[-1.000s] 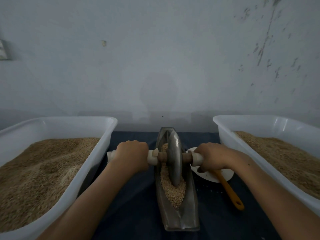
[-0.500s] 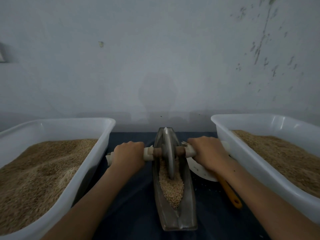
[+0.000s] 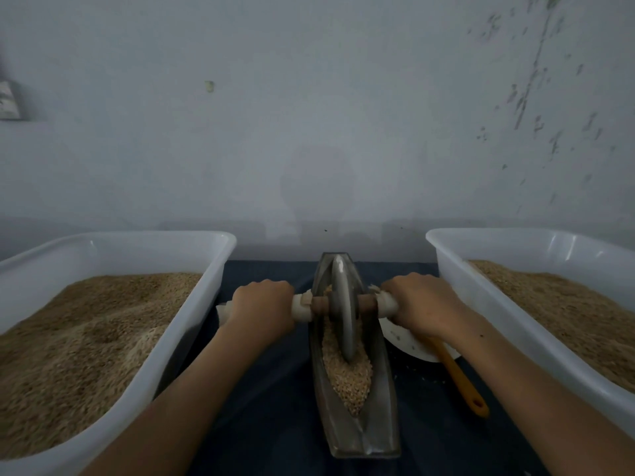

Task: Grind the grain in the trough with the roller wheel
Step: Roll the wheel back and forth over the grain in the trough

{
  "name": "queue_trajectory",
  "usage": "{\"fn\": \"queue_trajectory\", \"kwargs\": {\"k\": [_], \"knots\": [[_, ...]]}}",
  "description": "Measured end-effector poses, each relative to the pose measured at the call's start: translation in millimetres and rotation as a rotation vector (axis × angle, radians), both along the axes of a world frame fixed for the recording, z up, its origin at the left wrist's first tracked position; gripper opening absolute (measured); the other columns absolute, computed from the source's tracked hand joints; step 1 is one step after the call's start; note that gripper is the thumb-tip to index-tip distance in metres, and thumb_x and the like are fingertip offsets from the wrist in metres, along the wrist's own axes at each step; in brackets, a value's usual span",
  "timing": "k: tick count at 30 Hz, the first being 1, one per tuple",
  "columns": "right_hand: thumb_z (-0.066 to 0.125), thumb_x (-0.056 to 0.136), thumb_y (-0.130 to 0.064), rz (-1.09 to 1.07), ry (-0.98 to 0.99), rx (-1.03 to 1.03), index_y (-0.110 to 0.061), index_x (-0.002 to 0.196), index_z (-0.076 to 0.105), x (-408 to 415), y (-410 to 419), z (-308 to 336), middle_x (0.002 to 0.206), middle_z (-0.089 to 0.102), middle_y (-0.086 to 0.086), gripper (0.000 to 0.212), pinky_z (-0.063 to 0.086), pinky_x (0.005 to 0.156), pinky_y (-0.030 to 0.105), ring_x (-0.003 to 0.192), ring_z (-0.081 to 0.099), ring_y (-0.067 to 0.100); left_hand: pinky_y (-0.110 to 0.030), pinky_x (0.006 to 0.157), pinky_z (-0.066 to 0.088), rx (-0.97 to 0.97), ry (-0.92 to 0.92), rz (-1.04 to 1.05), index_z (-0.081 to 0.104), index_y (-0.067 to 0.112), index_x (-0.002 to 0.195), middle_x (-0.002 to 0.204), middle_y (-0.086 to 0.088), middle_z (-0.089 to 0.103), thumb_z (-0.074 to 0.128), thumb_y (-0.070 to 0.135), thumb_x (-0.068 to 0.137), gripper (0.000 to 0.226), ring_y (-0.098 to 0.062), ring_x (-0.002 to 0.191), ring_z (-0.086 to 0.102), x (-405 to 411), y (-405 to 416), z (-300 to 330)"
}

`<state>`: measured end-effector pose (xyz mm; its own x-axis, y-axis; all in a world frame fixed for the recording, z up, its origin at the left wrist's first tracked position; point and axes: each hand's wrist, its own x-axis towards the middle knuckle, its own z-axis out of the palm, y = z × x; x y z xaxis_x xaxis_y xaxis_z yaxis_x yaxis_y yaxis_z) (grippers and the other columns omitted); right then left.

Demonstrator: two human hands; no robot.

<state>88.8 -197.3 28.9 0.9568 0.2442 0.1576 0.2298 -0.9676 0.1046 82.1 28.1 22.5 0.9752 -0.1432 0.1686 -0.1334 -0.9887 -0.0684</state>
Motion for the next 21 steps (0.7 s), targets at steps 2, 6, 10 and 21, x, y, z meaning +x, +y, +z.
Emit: {"fn": "queue_trajectory", "kwargs": {"k": [2, 6, 10, 21], "knots": [[0.054, 0.088, -0.021, -0.017, -0.091, 0.029, -0.029, 0.081, 0.047, 3.5, 0.8, -6.3, 0.09, 0.062, -0.003, 0.012, 0.038, 0.065, 0.03, 0.081, 0.058, 0.02, -0.029, 0.07, 0.039, -0.018, -0.106, 0.003, 0.051, 0.021, 0.096, 0.098, 0.0, 0.062, 0.053, 0.03, 0.09, 0.011, -0.019, 0.088, 0.059, -1.3, -2.1, -2.4], [0.054, 0.089, -0.022, -0.032, -0.079, 0.064, -0.029, 0.083, 0.052, 6.0, -0.4, -8.9, 0.088, 0.063, -0.004, 0.009, 0.042, 0.067, 0.031, 0.08, 0.059, 0.019, -0.028, 0.069, 0.04, -0.011, -0.172, -0.017, 0.053, 0.021, 0.099, 0.097, 0.001, 0.062, 0.052, 0.031, 0.091, 0.013, -0.018, 0.087, 0.06, -3.1, -3.5, -3.9], [0.062, 0.083, -0.024, -0.01, 0.06, 0.009, -0.027, 0.089, 0.058, 3.4, -2.9, -0.8, 0.094, 0.065, -0.001, 0.008, 0.042, 0.067, 0.03, 0.083, 0.06, 0.019, -0.028, 0.071, 0.041, 0.037, -0.083, -0.002, 0.057, 0.019, 0.102, 0.099, 0.0, 0.063, 0.055, 0.03, 0.088, 0.017, -0.018, 0.09, 0.06, -3.9, -2.7, 0.0], [0.064, 0.083, -0.024, -0.02, 0.104, 0.029, -0.028, 0.079, 0.053, 2.7, -3.4, 0.6, 0.083, 0.058, -0.004, 0.012, 0.04, 0.066, 0.028, 0.078, 0.057, 0.018, -0.029, 0.075, 0.044, 0.038, -0.037, 0.0, 0.055, 0.02, 0.102, 0.097, 0.001, 0.061, 0.057, 0.031, 0.089, 0.017, -0.017, 0.089, 0.059, -2.0, -1.8, 0.2]]}}
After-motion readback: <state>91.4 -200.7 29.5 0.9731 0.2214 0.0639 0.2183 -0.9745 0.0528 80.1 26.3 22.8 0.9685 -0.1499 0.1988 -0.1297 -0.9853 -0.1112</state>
